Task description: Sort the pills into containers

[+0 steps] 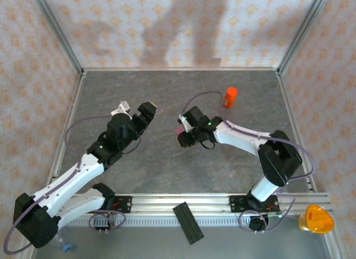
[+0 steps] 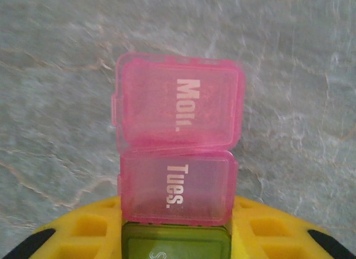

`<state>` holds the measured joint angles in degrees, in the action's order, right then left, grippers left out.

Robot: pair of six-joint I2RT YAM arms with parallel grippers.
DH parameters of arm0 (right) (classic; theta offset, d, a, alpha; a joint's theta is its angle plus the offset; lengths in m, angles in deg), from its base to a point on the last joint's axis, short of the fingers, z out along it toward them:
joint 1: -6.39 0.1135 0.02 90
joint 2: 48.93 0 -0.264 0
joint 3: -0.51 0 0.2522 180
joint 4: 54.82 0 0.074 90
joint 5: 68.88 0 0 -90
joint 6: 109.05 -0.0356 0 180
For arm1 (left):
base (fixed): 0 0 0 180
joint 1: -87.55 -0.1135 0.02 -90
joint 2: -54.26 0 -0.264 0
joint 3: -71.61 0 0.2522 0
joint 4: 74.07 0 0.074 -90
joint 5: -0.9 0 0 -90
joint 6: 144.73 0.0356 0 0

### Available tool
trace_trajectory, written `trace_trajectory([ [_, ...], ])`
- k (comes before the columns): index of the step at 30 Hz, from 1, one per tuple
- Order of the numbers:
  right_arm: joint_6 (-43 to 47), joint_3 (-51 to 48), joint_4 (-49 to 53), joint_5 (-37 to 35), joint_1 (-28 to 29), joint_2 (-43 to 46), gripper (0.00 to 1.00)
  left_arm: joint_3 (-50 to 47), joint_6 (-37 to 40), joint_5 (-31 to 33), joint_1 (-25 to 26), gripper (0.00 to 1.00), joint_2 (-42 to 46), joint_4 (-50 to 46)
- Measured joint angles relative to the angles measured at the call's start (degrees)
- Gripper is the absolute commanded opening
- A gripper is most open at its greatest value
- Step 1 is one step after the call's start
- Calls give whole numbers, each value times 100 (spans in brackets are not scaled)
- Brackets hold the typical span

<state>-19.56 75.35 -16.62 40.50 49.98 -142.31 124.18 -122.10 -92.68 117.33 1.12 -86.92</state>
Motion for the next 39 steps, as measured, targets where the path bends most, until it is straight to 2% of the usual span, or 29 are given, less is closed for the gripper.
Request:
trace_trajectory([
  [6,85,0,212,-313,125,-358,32,-79,413,-61,-96,100,-98,-400],
  [10,136,0,282,-507,267,-527,42,-138,590,-81,-96,100,-328,-459],
  [13,162,0,313,-586,339,-592,55,-160,649,-87,-98,100,-461,-461],
  [20,184,0,350,-774,352,-595,70,-168,750,-94,-107,100,-577,-455],
  [30,162,-111,577,-1032,352,-588,74,-168,750,-107,-107,100,-739,-448],
  [39,-131,-66,992,-1784,323,-592,73,-155,796,-195,-107,100,-907,-411],
])
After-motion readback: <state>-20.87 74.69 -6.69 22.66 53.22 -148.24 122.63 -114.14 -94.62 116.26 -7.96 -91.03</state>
